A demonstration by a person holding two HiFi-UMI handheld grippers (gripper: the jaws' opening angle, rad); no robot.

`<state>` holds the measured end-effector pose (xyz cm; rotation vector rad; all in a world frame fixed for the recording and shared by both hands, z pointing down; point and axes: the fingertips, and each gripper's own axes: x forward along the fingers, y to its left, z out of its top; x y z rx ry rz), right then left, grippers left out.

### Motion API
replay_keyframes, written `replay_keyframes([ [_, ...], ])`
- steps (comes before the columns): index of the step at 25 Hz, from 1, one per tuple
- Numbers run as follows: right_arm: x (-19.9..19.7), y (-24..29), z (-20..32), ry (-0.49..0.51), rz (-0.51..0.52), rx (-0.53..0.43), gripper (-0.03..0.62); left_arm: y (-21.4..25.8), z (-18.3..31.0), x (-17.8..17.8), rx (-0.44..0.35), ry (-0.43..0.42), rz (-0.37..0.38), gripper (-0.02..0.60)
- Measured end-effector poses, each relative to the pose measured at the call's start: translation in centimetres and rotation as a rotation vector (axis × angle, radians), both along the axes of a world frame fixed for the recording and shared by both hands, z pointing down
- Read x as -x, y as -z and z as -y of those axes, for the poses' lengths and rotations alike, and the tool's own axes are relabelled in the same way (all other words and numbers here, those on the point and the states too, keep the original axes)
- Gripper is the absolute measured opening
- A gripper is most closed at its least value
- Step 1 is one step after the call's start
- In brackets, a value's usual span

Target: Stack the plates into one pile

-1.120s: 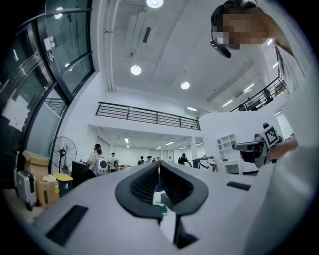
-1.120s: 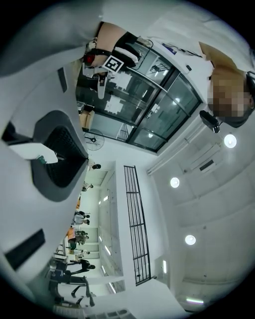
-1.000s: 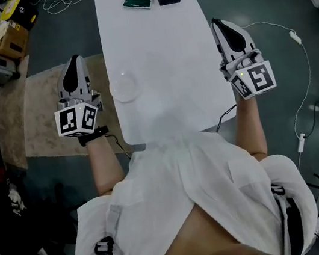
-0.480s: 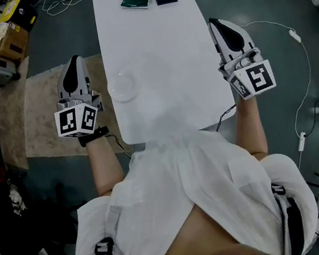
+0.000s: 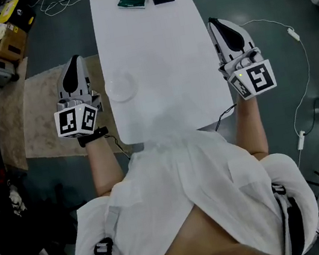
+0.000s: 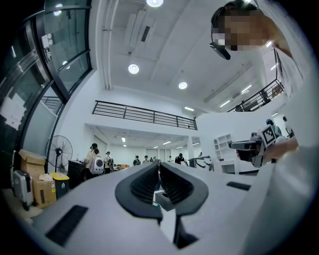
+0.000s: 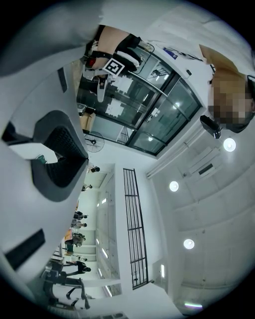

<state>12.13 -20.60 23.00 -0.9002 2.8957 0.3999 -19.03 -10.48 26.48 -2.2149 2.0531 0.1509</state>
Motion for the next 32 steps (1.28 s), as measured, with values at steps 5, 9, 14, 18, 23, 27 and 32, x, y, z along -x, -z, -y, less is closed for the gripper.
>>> replay_keyframes([
  [5, -0.1, 0.3, 0.0, 0.003, 0.005, -0.004, 0.026, -0.1, 0.1, -0.1, 0.005, 0.002, -0.004, 0.02],
  [9, -0.3, 0.2, -0.1, 0.0, 0.017, -0.001, 0.026, -0.1, 0.2, -0.5, 0.0, -0.005, -0.001, 0.02],
  [14, -0.5, 0.1, 0.0, -0.003, 0.018, 0.0, 0.026, -0.1, 0.3, -0.8, 0.0, -0.01, -0.001, 0.02],
  [18, -0.6, 0.0, 0.0, -0.004, 0.013, 0.0, 0.026, -0.3, 0.4, -0.9, 0.003, -0.009, 0.0, 0.02],
  [23, -0.7, 0.1, 0.1, -0.004, 0.01, -0.003, 0.026, -0.1, 0.4, -1.1, 0.001, -0.014, -0.002, 0.02],
  [27, -0.7, 0.1, 0.2, -0.004, 0.009, -0.004, 0.026, -0.2, 0.6, -1.4, 0.003, -0.018, -0.001, 0.02],
  [32, -0.9, 0.2, 0.2, -0.004, 0.009, -0.004, 0.026, 0.0, 0.6, -1.5, 0.0, -0.018, -0.001, 0.02],
])
